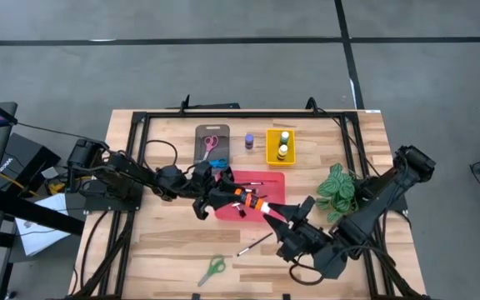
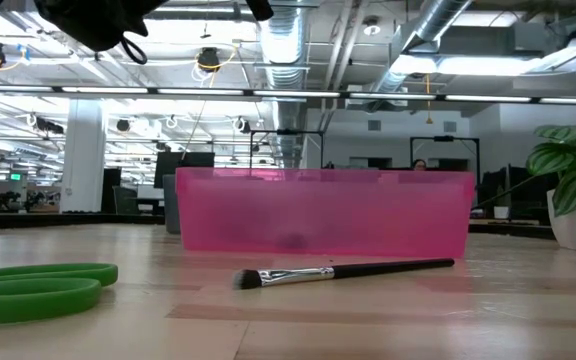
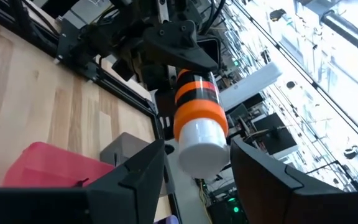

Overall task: Pick & Place Paint Supplies
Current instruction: Put the orange paint bottle into the yellow bin

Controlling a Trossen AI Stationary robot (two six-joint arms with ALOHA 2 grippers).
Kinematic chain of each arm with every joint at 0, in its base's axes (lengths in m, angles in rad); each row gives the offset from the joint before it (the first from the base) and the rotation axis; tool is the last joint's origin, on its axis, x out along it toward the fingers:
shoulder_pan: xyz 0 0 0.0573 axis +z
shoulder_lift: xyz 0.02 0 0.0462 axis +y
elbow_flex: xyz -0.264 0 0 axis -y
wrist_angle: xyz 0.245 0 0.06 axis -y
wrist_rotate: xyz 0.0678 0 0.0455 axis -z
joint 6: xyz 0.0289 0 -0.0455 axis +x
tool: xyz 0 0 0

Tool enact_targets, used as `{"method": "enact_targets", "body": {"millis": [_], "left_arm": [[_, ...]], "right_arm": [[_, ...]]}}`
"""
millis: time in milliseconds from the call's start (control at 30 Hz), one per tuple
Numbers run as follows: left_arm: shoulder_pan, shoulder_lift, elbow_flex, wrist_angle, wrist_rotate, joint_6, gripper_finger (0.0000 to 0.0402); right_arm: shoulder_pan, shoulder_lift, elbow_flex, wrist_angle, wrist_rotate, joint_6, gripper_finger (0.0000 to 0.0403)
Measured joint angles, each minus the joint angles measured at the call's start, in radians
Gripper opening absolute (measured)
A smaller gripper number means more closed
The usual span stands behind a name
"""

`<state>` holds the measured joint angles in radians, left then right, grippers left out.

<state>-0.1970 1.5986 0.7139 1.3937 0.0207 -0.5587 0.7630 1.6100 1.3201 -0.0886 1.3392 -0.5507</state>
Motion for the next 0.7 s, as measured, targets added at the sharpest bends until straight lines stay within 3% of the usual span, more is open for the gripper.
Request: {"method": "enact_targets", "body": {"millis": [467,700], "left_arm": [[0.000,0.000,0.000,-0.005,-0.005,0.003,0.0130],[0.000,-0.001,0.000,-0.004,-0.006,0.003,0.0129]], "right_arm": [[-0.032,0.000,0.000,0.008,-0.005,0.019,0.0172],[-0.032,0.000,0.000,0.015,-0.006,0.027,0.0113]]}}
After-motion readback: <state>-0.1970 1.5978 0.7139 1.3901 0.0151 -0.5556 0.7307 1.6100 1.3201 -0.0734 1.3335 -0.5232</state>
